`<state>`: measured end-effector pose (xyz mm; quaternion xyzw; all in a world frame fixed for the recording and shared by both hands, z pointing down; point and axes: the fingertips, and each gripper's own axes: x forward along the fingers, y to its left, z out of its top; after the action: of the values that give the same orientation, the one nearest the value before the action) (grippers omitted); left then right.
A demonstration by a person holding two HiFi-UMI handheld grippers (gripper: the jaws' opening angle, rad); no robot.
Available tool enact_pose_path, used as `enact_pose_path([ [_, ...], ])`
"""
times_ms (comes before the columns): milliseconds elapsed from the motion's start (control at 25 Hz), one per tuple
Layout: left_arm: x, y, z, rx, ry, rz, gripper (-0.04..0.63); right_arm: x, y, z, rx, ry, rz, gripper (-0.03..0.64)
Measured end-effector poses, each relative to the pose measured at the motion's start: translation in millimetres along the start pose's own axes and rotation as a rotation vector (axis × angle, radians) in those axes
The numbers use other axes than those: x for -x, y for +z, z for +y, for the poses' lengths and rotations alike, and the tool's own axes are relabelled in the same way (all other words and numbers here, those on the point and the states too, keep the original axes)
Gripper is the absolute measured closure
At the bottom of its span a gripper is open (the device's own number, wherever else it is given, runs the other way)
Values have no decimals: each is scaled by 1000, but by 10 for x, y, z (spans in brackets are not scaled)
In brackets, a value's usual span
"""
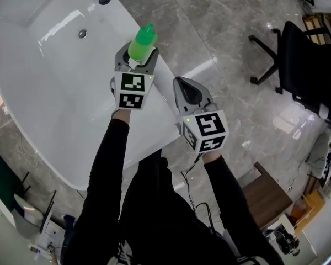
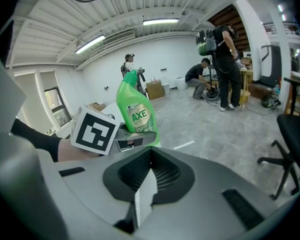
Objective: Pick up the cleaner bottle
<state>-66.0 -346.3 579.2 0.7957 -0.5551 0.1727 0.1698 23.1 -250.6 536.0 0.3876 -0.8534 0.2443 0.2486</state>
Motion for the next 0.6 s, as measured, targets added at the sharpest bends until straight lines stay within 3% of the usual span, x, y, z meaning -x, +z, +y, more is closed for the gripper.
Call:
enact_pose_path([
  [600, -103, -37, -1, -10, 42, -65, 333, -68, -141, -26, -33, 9, 14, 615],
])
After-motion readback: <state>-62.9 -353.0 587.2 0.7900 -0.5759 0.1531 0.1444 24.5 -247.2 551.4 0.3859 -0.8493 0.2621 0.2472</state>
